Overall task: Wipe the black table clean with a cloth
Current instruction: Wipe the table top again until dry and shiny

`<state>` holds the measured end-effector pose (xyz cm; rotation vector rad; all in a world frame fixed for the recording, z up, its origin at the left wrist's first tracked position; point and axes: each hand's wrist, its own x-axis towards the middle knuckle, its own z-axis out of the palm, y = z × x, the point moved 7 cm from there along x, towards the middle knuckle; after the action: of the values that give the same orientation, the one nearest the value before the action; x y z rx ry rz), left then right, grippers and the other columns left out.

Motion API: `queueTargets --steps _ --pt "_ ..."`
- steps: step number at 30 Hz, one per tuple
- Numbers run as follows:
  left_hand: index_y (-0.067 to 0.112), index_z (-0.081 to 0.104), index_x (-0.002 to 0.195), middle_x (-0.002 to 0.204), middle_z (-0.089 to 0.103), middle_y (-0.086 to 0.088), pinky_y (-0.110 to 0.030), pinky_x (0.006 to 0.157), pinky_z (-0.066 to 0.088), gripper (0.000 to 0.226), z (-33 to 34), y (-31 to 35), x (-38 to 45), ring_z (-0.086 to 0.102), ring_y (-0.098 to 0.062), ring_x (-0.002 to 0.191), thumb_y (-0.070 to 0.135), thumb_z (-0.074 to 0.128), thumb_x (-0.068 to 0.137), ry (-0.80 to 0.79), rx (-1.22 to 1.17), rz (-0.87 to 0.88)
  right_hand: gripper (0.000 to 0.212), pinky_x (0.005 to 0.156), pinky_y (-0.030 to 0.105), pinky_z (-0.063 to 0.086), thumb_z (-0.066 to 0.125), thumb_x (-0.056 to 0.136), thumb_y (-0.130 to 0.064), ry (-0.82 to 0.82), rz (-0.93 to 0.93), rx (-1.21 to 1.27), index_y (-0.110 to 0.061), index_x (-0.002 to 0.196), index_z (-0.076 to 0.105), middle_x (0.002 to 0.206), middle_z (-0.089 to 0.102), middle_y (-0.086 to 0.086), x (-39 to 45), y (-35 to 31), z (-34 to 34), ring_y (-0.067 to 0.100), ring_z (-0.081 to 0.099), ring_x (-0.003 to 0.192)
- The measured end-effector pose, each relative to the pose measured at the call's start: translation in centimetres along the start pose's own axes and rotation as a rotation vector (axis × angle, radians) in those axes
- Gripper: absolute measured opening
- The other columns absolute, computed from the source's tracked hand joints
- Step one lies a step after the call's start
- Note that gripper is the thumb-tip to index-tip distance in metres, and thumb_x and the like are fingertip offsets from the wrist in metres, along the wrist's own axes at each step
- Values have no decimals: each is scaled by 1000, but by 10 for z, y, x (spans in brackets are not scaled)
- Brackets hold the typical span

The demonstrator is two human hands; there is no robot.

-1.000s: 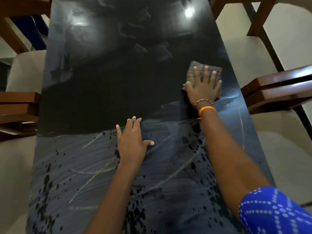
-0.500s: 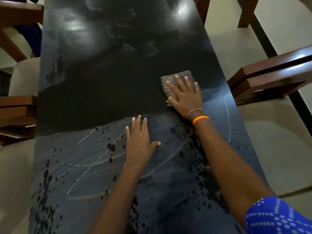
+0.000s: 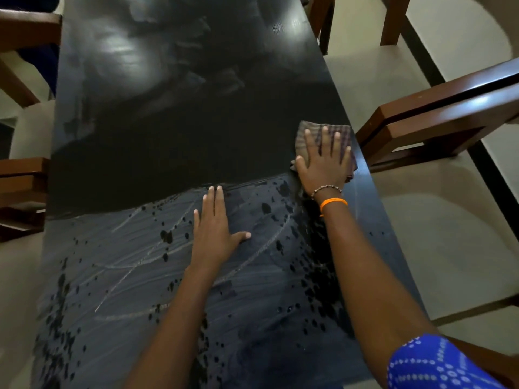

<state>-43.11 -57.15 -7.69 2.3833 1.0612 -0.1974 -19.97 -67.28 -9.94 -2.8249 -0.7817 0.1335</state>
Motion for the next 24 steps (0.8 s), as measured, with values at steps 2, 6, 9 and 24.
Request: queueTargets --steps 2,6,9,24 --pt "13 -7 148 159 -4 -3 -40 117 -2 111 -7 -10 -3 -4 -18 146 41 72 75 50 -48 -31 64 114 54 -3 40 91 -43 -11 -67 16 -33 148 14 159 4 6 -8 -32 8 31 -1 146" --pt "11 -2 148 158 4 -5 -42 117 -1 108 -22 -36 -7 0 -20 146 37 73 75 85 -61 -71 65 114 53 -6 42 90 -43 -64 -197 47 -34 148 13 159 2 7 -29 -105 27 31 -2 146" --pt "10 0 148 158 5 -6 -42 117 0 105 -28 -53 -12 0 -20 146 30 73 76 95 -79 -109 64 114 54 -7 41 91 -43 -109 -318 68 -33 148 13 159 3 8 -48 -160 38 31 -2 146" --pt "7 -2 148 158 -1 -7 -38 117 -4 90 -66 -189 -71 -6 -21 146 36 59 87 222 -169 -344 64 114 55 -7 36 94 -43 -216 -560 -10 -29 149 8 159 -3 10 -113 -342 79 33 -6 145"
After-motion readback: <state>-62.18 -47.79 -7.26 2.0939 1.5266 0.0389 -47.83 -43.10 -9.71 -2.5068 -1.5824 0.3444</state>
